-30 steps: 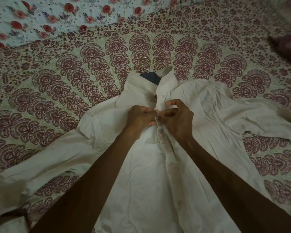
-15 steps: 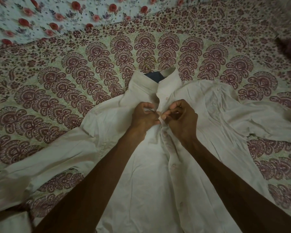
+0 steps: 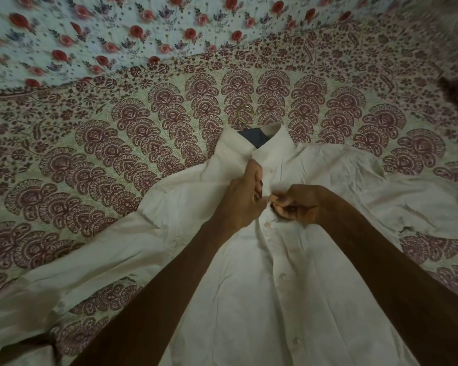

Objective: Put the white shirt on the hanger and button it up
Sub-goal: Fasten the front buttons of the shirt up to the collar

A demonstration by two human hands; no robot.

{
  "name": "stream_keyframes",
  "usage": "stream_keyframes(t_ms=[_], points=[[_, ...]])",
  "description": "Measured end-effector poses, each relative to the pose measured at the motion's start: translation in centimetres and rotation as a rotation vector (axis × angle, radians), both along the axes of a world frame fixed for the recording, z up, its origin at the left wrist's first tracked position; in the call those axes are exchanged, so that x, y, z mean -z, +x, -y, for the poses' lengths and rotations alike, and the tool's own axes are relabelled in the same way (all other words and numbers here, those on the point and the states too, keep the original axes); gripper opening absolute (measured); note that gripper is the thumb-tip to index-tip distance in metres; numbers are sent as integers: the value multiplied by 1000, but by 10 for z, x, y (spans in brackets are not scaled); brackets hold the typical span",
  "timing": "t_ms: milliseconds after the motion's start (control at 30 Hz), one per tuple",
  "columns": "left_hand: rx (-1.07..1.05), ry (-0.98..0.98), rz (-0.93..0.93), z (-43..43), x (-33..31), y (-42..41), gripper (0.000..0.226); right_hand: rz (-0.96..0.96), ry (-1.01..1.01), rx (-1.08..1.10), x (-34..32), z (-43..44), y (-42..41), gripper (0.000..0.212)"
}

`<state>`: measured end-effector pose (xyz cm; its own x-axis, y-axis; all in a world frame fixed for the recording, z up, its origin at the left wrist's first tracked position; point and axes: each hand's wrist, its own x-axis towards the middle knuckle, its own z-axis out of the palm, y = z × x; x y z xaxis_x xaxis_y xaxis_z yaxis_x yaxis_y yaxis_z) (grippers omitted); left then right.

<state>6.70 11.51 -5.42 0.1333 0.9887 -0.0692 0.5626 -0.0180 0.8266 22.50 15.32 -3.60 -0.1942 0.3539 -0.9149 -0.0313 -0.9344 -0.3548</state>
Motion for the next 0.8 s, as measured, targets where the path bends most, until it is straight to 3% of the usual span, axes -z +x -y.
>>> stream_keyframes(t_ms=[100, 167, 233, 300, 400, 500, 600, 700, 800], points=[[-203, -179, 267, -2, 4, 1, 52, -49, 55, 32, 3, 2, 1, 23], [-267, -261, 324, 0, 4, 2, 49, 21, 119, -64, 1, 3, 0, 16], [-272, -295, 323, -3, 5, 2, 37, 349, 363, -272, 0, 1, -4, 10], [-293, -262, 283, -10, 4, -2, 22, 761, 712, -327, -1, -1, -10, 11], [-342, -77, 134, -28, 3, -10, 29, 922, 1073, -353, -4, -7, -22, 36], [-364, 0, -36, -45, -2, -17, 31, 1047, 1070, -585, 6, -13, -37, 65], [-316, -17, -117, -55, 7, -19, 23, 1196, 1105, -667, 11, -18, -45, 43], [-290, -12, -201, -54, 11, -16, 7, 1134, 1169, -537, 11, -23, -40, 14], [-228, 9, -312, -54, 12, -11, 27, 1026, 1192, -399, 13, -24, -31, 13]])
